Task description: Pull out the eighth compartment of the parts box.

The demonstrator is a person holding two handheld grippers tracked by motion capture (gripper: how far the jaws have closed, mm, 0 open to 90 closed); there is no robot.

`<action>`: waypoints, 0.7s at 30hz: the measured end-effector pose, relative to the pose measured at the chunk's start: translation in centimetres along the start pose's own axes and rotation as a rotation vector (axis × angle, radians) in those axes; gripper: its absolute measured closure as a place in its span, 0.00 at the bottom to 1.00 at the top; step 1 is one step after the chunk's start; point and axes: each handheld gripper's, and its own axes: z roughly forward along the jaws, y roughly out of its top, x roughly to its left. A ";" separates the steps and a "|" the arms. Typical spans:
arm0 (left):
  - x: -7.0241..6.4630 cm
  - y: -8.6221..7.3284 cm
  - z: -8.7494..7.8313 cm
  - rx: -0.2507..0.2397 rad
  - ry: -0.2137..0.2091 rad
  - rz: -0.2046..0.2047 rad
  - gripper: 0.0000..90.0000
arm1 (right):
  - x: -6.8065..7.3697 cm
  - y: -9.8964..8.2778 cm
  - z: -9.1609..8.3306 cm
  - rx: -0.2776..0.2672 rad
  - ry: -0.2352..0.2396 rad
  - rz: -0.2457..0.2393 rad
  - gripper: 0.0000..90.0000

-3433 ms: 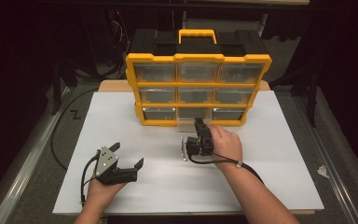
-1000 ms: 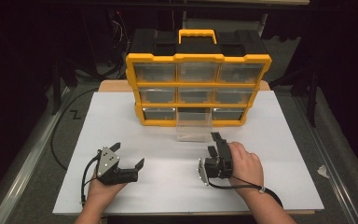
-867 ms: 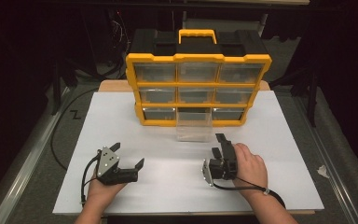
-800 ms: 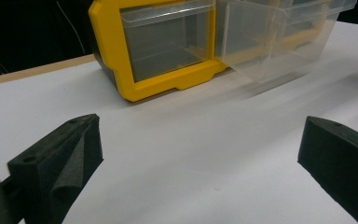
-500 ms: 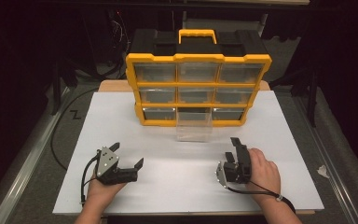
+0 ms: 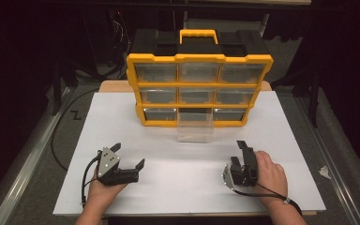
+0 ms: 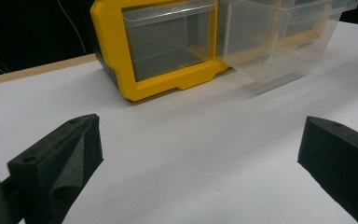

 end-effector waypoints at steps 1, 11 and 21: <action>0.0 0.0 0.0 0.001 -0.001 0.001 0.01 | 0.0 0.0 0.0 -0.002 0.009 -0.003 0.19; 0.0 0.0 0.0 0.002 -0.003 0.000 0.01 | 0.3 -0.2 0.0 0.019 0.018 0.001 0.01; 0.0 0.0 -0.1 0.000 0.002 -0.008 0.01 | -0.6 -0.9 -0.2 0.024 0.034 0.205 0.01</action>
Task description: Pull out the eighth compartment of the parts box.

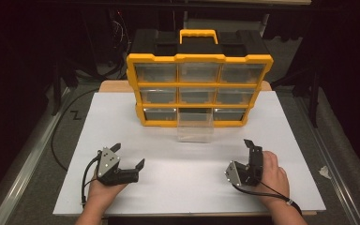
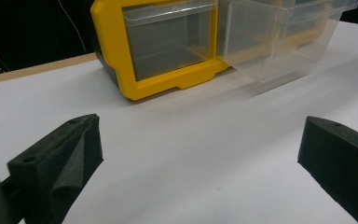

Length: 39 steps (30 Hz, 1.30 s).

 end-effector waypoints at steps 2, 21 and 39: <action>0.0 0.0 0.0 -0.002 0.001 -0.005 0.01 | -0.1 -0.2 0.0 -0.003 0.017 0.054 0.01; 0.6 0.1 -0.2 -0.008 -0.006 -0.020 0.01 | -1.3 -1.6 0.1 -0.023 0.181 0.583 0.02; 0.5 0.1 -0.3 -0.017 -0.001 -0.022 0.01 | -3.2 -4.0 -1.3 -0.199 0.270 1.053 0.01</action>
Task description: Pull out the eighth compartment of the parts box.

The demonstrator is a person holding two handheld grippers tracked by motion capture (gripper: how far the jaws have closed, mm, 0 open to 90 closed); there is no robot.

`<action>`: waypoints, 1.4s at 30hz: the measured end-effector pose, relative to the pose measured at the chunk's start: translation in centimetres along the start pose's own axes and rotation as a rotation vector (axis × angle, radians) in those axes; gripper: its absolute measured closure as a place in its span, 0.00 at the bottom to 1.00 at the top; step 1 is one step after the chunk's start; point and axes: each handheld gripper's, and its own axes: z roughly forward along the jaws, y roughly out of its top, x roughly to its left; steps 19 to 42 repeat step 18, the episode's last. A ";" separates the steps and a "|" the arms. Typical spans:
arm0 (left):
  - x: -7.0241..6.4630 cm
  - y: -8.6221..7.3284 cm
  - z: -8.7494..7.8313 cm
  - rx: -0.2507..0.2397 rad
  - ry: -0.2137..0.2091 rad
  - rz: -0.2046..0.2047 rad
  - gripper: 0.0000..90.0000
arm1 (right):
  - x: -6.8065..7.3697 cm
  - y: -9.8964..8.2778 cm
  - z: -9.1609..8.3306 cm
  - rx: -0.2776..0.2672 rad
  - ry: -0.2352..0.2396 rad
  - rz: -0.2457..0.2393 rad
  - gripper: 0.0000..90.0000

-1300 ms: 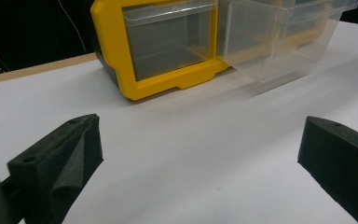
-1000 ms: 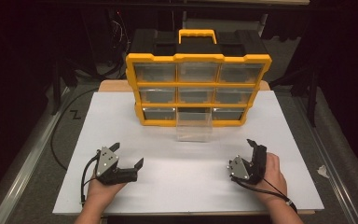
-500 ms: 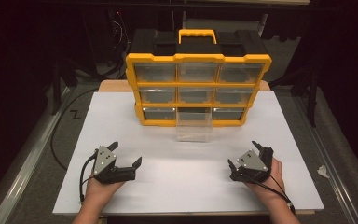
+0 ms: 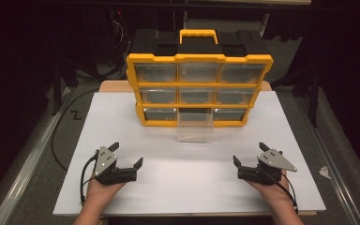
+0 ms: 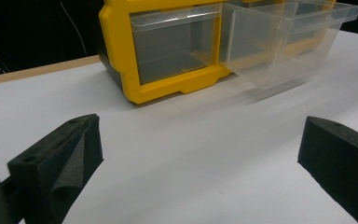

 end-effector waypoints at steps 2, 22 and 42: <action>0.0 0.0 0.0 0.000 0.001 0.001 0.01 | -0.1 0.0 -0.1 -0.001 0.002 0.003 0.01; 0.0 -0.1 0.4 0.025 0.024 -0.001 0.01 | -0.9 -0.9 -0.1 0.009 0.062 0.045 0.01; 0.0 -0.1 0.4 0.025 0.024 -0.001 0.01 | -0.9 -0.9 -0.1 0.009 0.062 0.045 0.01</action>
